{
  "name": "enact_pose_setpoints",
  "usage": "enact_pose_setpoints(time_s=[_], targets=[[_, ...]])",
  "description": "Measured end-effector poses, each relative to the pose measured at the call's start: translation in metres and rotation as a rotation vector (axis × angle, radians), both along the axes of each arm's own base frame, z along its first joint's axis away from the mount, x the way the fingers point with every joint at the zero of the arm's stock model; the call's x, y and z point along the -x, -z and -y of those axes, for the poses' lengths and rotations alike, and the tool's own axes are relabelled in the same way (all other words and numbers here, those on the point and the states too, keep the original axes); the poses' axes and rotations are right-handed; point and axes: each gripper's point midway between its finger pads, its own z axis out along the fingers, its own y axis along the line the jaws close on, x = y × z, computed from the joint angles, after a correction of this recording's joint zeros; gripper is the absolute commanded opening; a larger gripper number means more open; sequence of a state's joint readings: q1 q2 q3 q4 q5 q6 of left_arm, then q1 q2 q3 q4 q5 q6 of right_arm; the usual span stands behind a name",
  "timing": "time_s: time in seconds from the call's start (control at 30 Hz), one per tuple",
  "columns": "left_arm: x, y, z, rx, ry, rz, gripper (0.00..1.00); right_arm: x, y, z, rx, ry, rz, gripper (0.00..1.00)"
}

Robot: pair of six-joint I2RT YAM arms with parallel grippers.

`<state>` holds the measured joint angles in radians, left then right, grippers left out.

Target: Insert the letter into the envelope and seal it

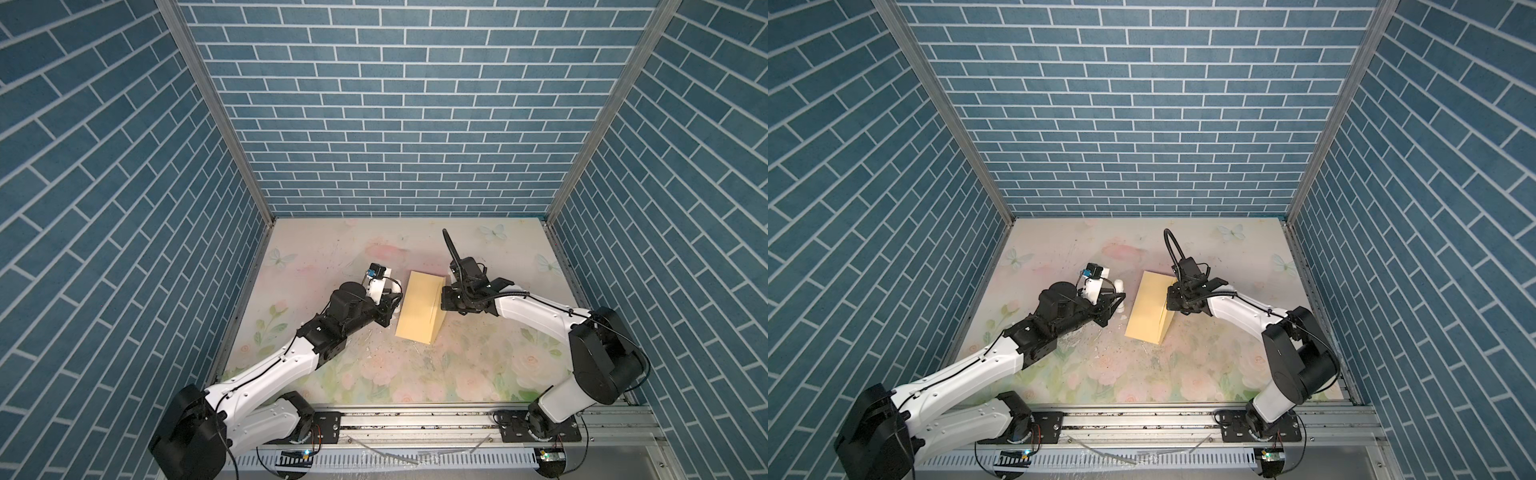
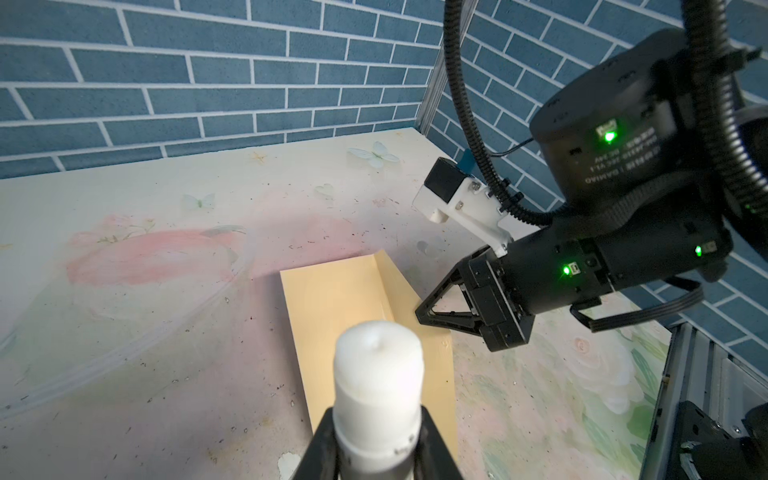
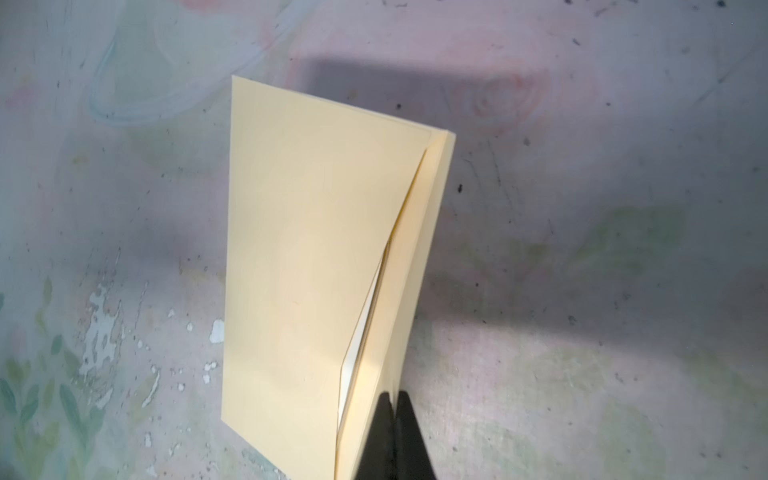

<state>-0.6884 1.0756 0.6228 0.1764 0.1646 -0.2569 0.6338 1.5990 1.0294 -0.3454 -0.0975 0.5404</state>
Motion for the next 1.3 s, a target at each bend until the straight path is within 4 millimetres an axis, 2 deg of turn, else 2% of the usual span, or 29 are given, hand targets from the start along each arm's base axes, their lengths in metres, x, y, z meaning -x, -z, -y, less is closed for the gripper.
enact_pose_setpoints(time_s=[0.1, 0.3, 0.63, 0.8, 0.93, 1.07, 1.17, 1.23, 1.3], targets=[[-0.001, 0.001, -0.001, -0.004, -0.007, 0.0, 0.0, 0.0, 0.003, -0.003, 0.029, -0.074, -0.029, 0.0], [-0.001, -0.004, -0.005, -0.003, -0.023, 0.013, 0.0, 0.002, 0.022, -0.005, 0.116, -0.188, -0.11, 0.0], [-0.002, -0.004, -0.006, -0.002, -0.031, 0.015, 0.0, 0.0, 0.037, -0.003, 0.165, -0.261, -0.176, 0.0], [-0.002, 0.003, -0.005, -0.004, -0.033, 0.0, 0.0, -0.006, 0.039, -0.008, 0.176, -0.298, -0.191, 0.0], [-0.004, 0.009, -0.003, -0.004, -0.034, -0.016, 0.0, -0.008, 0.04, -0.009, 0.176, -0.311, -0.196, 0.12], [-0.005, 0.012, -0.001, -0.003, -0.032, -0.026, 0.0, -0.011, 0.038, -0.011, 0.15, -0.318, -0.197, 0.35], [-0.006, 0.014, 0.0, 0.006, -0.032, -0.029, 0.0, -0.014, 0.036, -0.013, 0.122, -0.317, -0.191, 0.47], [-0.007, 0.017, 0.001, 0.011, -0.034, -0.034, 0.0, -0.019, 0.029, -0.015, 0.095, -0.306, -0.168, 0.54], [-0.008, 0.021, 0.002, 0.011, -0.036, -0.043, 0.0, -0.024, 0.013, -0.016, 0.049, -0.296, -0.113, 0.58]])
